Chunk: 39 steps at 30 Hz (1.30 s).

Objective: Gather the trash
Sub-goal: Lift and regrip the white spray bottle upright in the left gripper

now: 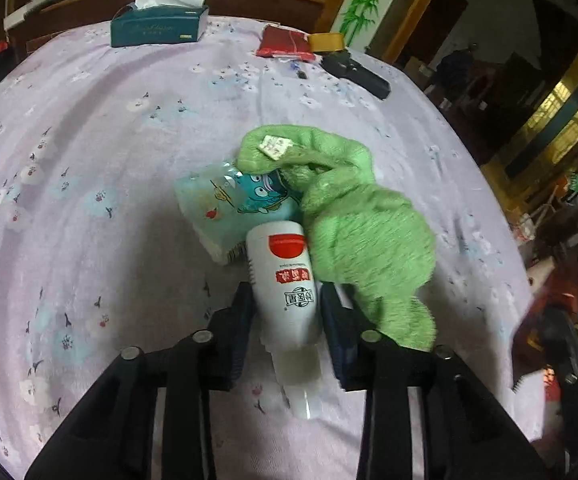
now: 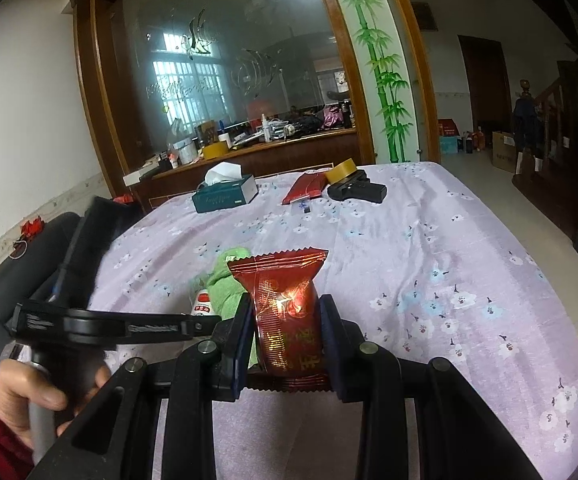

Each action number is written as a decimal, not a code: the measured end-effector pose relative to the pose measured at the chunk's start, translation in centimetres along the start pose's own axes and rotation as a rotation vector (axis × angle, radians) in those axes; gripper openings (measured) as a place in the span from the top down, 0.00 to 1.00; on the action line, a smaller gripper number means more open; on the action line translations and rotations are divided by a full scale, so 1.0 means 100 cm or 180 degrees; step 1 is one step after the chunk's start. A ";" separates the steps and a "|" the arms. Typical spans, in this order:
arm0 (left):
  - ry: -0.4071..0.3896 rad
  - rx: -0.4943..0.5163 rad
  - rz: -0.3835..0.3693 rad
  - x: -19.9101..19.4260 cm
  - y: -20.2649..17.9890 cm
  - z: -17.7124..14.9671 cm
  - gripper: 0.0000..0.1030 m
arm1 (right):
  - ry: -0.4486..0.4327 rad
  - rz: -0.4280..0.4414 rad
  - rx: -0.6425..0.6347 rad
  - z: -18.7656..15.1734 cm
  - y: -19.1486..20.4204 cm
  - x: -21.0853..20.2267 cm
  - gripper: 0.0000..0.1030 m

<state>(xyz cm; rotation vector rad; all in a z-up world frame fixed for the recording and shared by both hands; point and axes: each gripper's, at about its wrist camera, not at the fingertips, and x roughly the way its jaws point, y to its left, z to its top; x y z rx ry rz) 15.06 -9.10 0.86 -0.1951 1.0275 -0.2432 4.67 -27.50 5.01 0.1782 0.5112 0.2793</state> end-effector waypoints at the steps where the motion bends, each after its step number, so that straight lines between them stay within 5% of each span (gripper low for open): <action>1: -0.0021 0.0009 0.0018 0.001 -0.001 0.000 0.71 | 0.0000 0.0004 0.0007 0.000 -0.001 0.000 0.67; 7: -0.0183 0.0068 0.0047 -0.011 0.000 -0.012 0.72 | 0.0012 0.0005 -0.0023 -0.001 -0.001 0.000 0.67; 18: -0.1100 0.0292 0.0270 -0.064 -0.014 -0.033 0.73 | 0.0027 -0.0097 -0.0254 -0.003 0.010 0.006 0.67; 39: -0.1294 0.0621 0.0449 -0.072 -0.031 -0.039 0.72 | 0.0051 -0.0135 -0.0195 -0.003 0.003 0.009 0.67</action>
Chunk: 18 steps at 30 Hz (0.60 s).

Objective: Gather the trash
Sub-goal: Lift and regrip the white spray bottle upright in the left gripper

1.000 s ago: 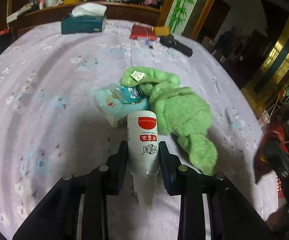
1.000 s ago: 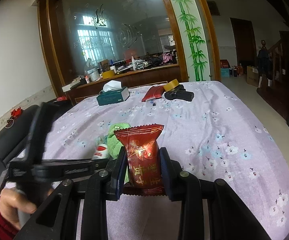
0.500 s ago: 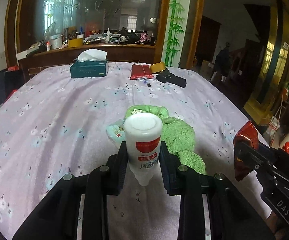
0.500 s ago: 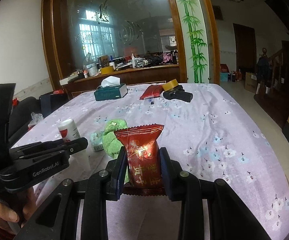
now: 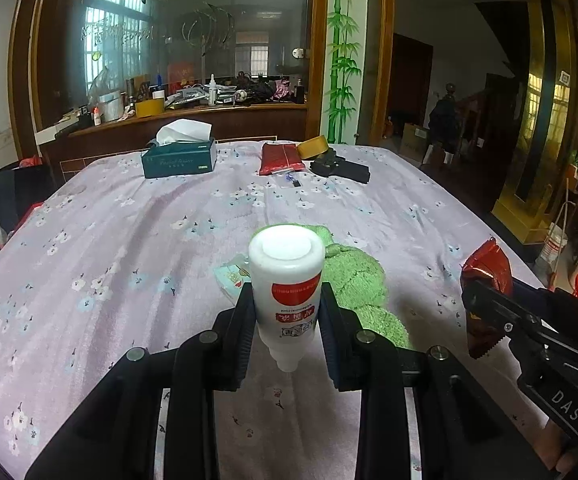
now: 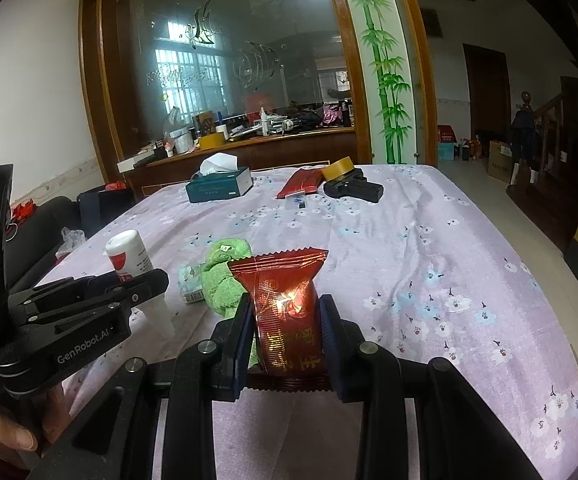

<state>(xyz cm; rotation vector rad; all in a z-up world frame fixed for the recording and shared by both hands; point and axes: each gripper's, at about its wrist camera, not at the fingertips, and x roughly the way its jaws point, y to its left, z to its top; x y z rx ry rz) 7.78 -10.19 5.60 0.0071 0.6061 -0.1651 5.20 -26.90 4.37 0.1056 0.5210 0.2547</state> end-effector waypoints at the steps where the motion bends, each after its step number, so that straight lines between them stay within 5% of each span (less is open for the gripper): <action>1: 0.0003 -0.0001 -0.0003 0.000 0.000 0.000 0.72 | -0.0002 0.0000 0.0000 0.000 0.000 0.000 0.67; 18: 0.0005 0.0023 0.0004 -0.001 0.001 0.000 0.72 | -0.0008 -0.0007 0.0001 0.001 0.000 0.001 0.67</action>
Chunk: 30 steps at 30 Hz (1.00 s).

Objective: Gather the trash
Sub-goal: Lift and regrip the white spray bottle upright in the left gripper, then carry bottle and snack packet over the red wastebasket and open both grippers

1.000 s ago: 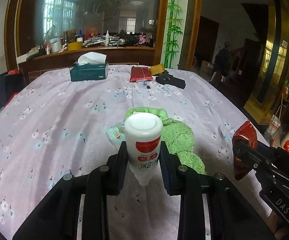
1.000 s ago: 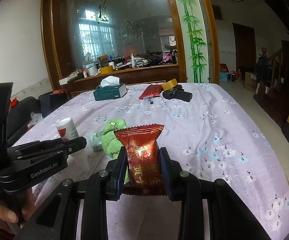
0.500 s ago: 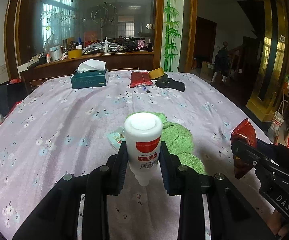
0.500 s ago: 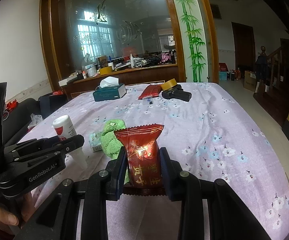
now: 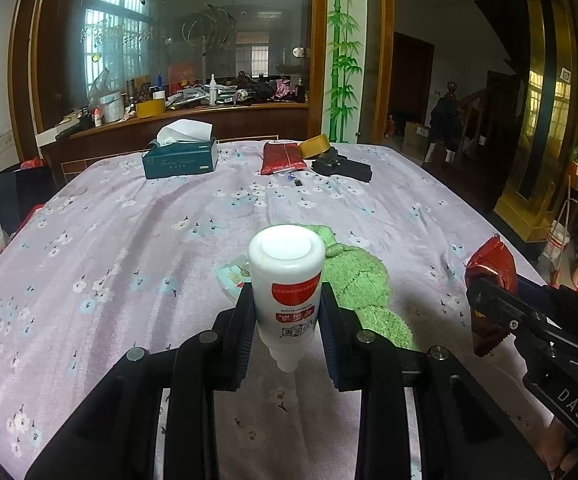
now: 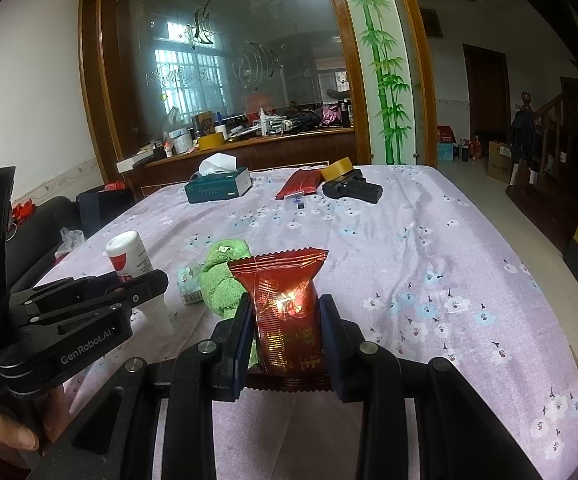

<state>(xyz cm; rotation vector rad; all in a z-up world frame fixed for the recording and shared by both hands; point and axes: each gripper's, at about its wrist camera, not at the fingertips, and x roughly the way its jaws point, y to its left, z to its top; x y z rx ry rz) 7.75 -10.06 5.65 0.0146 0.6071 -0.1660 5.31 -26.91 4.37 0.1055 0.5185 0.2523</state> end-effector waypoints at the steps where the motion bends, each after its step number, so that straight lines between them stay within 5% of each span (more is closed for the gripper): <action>1: -0.0002 0.0003 -0.0007 0.000 0.000 0.000 0.72 | -0.0001 0.0000 0.0000 0.000 0.000 0.000 0.67; 9: -0.0038 -0.0032 -0.0271 -0.005 -0.003 0.003 0.72 | -0.0002 -0.0039 0.0109 0.003 -0.007 0.000 0.67; 15: 0.0064 -0.0020 -0.0574 -0.006 -0.010 0.003 0.72 | 0.0135 0.0080 0.0604 0.007 -0.029 -0.004 0.67; 30: 0.0248 0.0223 -0.1006 -0.049 -0.062 0.002 0.72 | -0.0042 0.0054 0.0986 -0.024 -0.057 -0.114 0.67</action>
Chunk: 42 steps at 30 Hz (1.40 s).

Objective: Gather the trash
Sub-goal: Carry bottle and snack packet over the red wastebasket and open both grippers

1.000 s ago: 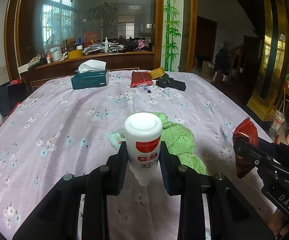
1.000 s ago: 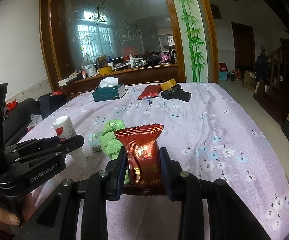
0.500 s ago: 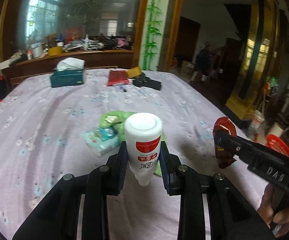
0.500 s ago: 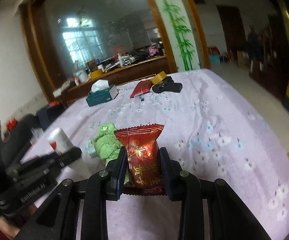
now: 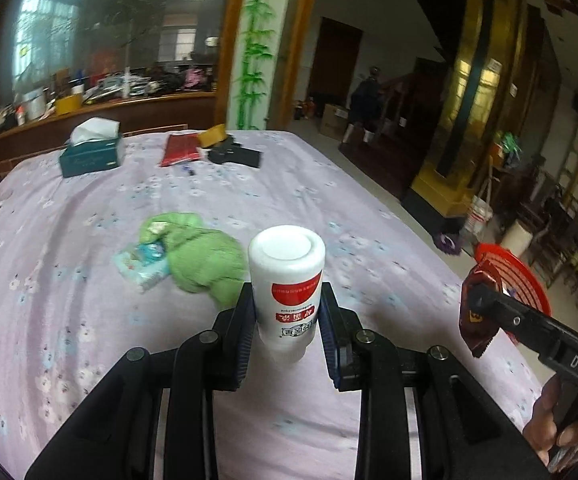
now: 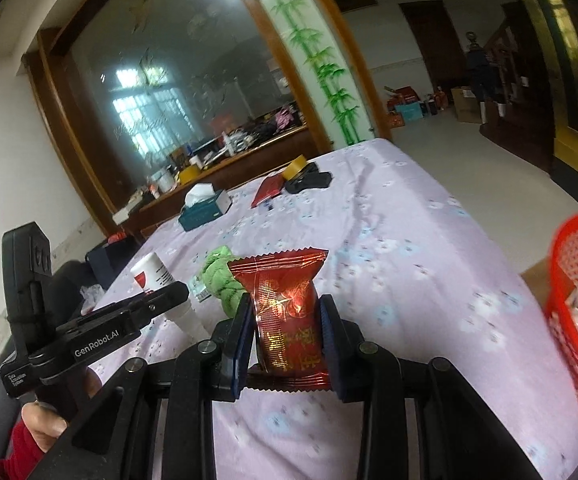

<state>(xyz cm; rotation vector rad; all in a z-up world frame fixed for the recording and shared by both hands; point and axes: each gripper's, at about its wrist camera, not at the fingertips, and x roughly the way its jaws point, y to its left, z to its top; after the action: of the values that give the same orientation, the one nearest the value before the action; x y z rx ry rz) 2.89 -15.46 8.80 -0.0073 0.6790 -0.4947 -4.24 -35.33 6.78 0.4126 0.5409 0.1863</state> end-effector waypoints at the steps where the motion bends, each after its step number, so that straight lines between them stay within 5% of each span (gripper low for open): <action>1: 0.0013 0.0034 -0.0032 -0.001 -0.009 0.000 0.72 | -0.0020 -0.0011 0.0030 -0.001 -0.005 -0.006 0.67; 16: 0.0318 0.0500 -0.0972 0.023 -0.188 0.016 0.72 | -0.0670 -0.0653 0.0647 0.006 -0.133 -0.140 0.66; 26: 0.0623 0.0596 -0.1342 0.086 -0.291 0.021 0.72 | -0.0721 -0.1017 0.1006 0.023 -0.218 -0.162 0.65; 28: 0.0688 0.0511 -0.1302 0.104 -0.297 0.019 0.63 | -0.0647 -0.1029 0.1072 0.025 -0.234 -0.159 0.64; 29: 0.0759 0.0477 -0.1275 0.112 -0.297 0.017 0.50 | -0.0603 -0.1023 0.1091 0.026 -0.239 -0.155 0.61; 31: 0.0811 0.0370 -0.1277 0.119 -0.292 0.016 0.49 | -0.0522 -0.1053 0.1140 0.026 -0.247 -0.149 0.54; 42: 0.0531 0.0343 -0.0903 0.063 -0.223 0.010 0.45 | -0.0649 -0.0971 0.0859 0.018 -0.204 -0.166 0.54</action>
<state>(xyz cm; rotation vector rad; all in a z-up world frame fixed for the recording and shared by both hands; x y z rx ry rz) -2.05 -38.15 9.44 0.0399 0.8188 -0.8109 -15.95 -58.88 7.08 0.5976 0.4221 -0.2232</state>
